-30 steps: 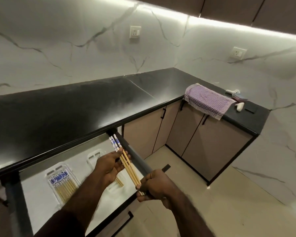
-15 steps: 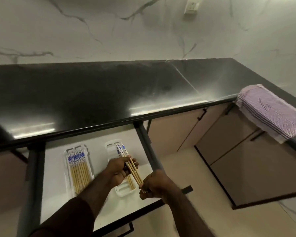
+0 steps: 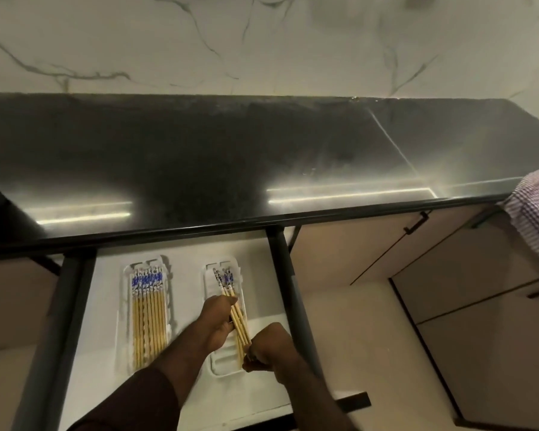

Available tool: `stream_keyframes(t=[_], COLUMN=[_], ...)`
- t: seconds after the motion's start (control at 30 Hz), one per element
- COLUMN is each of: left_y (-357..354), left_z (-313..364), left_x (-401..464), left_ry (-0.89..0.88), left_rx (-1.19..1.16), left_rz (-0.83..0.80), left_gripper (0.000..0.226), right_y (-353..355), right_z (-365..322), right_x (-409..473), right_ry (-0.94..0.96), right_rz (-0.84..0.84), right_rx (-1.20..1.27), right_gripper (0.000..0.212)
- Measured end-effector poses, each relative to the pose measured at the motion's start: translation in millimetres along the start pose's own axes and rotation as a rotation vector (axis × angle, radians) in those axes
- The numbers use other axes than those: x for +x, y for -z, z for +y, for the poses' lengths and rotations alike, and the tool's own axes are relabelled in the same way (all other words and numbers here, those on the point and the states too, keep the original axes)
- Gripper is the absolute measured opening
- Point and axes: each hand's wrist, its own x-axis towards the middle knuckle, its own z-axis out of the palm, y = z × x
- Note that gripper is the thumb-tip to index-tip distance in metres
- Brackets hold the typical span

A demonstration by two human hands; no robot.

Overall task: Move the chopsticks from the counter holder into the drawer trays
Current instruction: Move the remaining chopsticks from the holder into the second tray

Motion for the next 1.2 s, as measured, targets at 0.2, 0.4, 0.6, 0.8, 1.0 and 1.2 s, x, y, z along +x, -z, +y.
stream_keyframes(t=[0.2,0.4,0.6,0.8,1.0,1.2], left_y=[3.5,10.1,9.0,8.6,13.3,17.0], left_z=[-0.9,-11.3,-20.8,-28.4,-32.1,-34.9], left_x=[26.3,34.6,38.5,42.8,45.9,46.1], left_ry=[-0.081,-0.121,-0.097,-0.077,-0.011,0.027], left_rx=[0.206,0.331,0.475,0.543,0.566,0.525], left_rz=[0.048,-0.013,-0.050,-0.032,-0.049,-0.055], left_gripper=[0.029,0.047,0.060,0.053,0.047,0.040], right_y=[-31.2,-52.3,-58.2,-73.2,-83.3,-88.2], right_z=[-3.5,-1.9,4.2,7.5,8.2,16.6], right_x=[24.1,33.1,45.7,51.8,55.3,59.9], right_ry=[0.059,0.057,0.079,0.119,0.184,0.271], right_rz=[0.021,0.044,0.129,0.163,0.241,0.298], right_rx=[0.001,-0.062,-0.406,-0.526,-0.628,-0.648], right_gripper=[0.027,0.041,0.050,0.035,0.028,0.027])
